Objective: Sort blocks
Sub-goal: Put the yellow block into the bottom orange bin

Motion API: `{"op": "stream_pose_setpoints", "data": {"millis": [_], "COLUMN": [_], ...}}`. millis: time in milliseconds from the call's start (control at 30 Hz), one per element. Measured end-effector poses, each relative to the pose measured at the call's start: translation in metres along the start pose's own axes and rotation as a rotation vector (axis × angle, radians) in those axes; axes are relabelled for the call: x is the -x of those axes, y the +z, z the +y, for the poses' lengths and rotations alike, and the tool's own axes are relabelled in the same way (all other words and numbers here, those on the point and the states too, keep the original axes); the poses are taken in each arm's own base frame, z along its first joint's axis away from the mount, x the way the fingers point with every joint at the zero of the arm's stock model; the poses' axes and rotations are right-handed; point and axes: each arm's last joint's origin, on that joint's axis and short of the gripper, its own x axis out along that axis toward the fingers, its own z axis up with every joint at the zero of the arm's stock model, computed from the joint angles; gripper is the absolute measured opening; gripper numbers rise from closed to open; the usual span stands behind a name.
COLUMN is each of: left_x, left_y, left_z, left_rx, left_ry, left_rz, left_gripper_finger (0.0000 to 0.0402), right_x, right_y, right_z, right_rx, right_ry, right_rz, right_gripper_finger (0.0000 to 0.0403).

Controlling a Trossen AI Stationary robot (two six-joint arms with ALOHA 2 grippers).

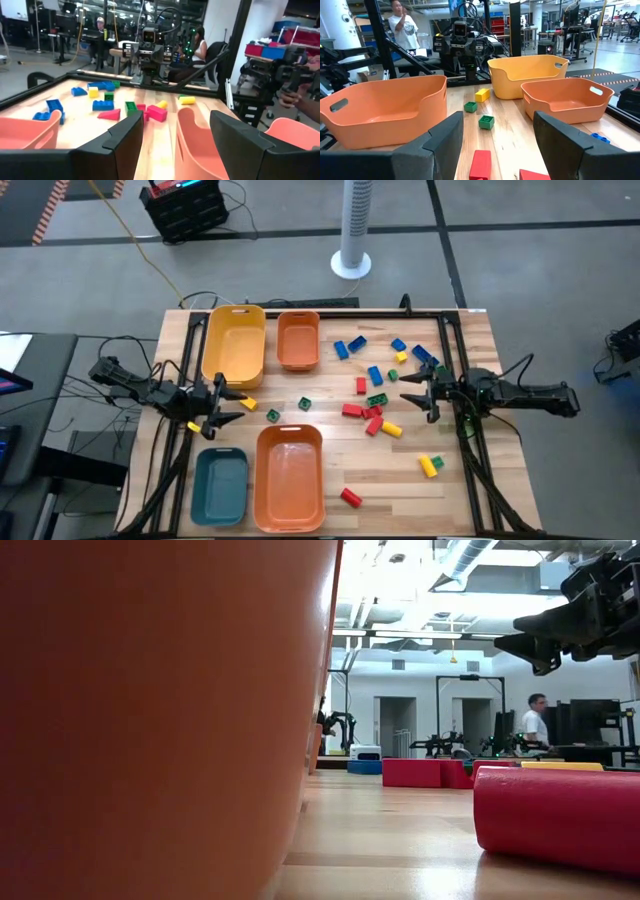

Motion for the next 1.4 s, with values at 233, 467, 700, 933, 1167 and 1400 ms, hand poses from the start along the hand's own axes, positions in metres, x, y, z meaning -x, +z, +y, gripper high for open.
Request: {"op": "stream_pose_setpoints", "data": {"millis": [233, 467, 700, 933, 1167, 1400], "left_x": [0.000, 0.000, 0.000, 0.003, 0.004, 0.004], "left_y": [0.000, 0.000, 0.003, 0.016, 0.019, 0.020], "left_z": [0.000, 0.000, 0.000, 0.008, 0.008, 0.008], "left_rx": [0.001, -0.048, -0.156, -0.129, -0.137, 0.048], "left_ry": [0.000, 0.000, 0.026, 0.308, 0.328, 0.328], "left_rz": [0.000, 0.000, -0.016, -0.059, -0.077, -0.111], "left_gripper_finger": [0.0223, 0.0223, 0.0223, 0.0223, 0.0223, 0.0223], "right_x": [0.000, 0.000, 0.000, -0.001, -0.005, -0.007], "right_y": [0.000, 0.000, 0.001, 0.001, -0.003, 0.013], "right_z": [0.000, 0.000, 0.000, -0.002, 0.001, 0.003], "right_rx": [0.000, -0.114, -0.295, -0.413, -0.163, -0.212], "right_ry": [-0.001, 0.000, 0.002, -0.058, -0.055, -0.027], "right_rz": [0.004, 0.005, -0.013, -0.026, 0.033, -0.126], "right_gripper_finger": [0.0254, 0.0254, 0.0254, 0.0254, 0.0254, 0.0254]}}
